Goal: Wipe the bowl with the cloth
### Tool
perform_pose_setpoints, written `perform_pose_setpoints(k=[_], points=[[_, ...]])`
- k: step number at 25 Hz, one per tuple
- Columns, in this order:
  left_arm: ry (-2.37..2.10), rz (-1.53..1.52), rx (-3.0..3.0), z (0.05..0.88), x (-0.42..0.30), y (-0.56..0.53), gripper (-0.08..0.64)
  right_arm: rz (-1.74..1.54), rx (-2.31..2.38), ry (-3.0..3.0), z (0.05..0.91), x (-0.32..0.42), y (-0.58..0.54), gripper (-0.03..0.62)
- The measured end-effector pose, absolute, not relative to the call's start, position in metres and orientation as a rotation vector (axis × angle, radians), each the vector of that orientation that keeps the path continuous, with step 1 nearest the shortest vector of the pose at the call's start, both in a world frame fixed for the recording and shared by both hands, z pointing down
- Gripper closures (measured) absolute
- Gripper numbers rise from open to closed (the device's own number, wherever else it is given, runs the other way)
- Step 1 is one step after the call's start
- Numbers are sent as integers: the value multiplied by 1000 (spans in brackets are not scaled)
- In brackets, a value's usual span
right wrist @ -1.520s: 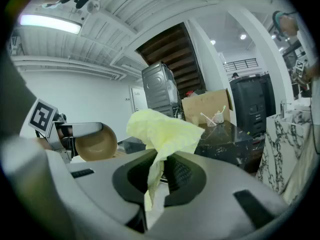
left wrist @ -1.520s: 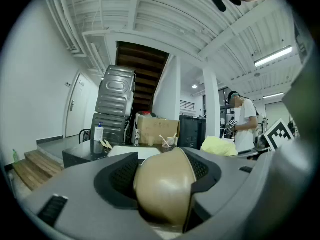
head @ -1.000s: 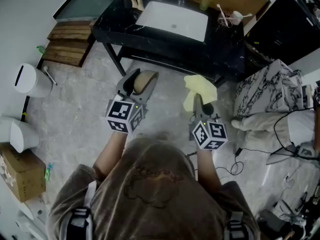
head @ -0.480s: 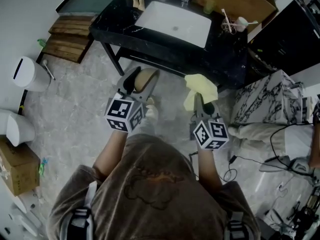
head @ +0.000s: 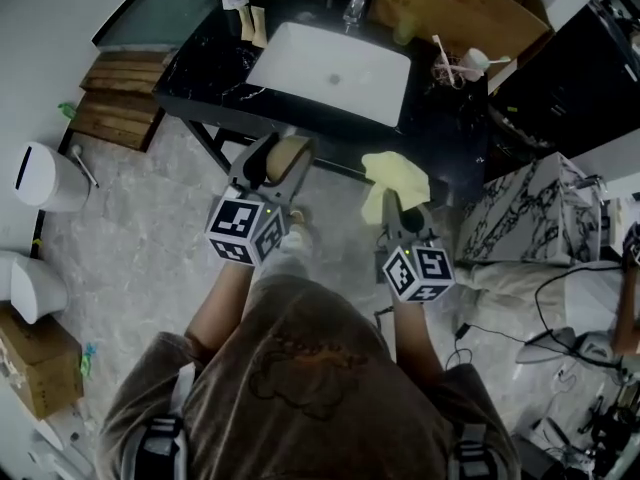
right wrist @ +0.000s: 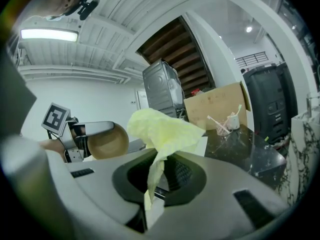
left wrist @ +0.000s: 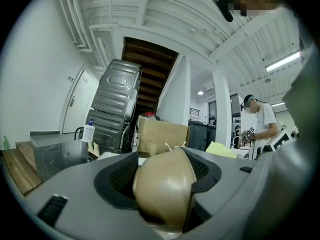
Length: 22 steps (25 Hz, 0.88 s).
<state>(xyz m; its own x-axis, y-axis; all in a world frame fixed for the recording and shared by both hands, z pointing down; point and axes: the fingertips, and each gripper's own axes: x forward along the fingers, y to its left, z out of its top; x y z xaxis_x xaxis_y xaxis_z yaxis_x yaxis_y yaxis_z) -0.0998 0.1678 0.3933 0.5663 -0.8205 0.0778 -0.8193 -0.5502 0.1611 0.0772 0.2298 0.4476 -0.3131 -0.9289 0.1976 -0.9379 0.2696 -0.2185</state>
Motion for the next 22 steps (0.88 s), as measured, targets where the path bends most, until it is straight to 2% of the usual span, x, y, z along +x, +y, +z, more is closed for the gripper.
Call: perform_pose_setpoints(k=[22], points=[[-1156, 52, 2729, 387, -66, -72, 305, 473, 1905, -2424, 433, 79, 3, 572]])
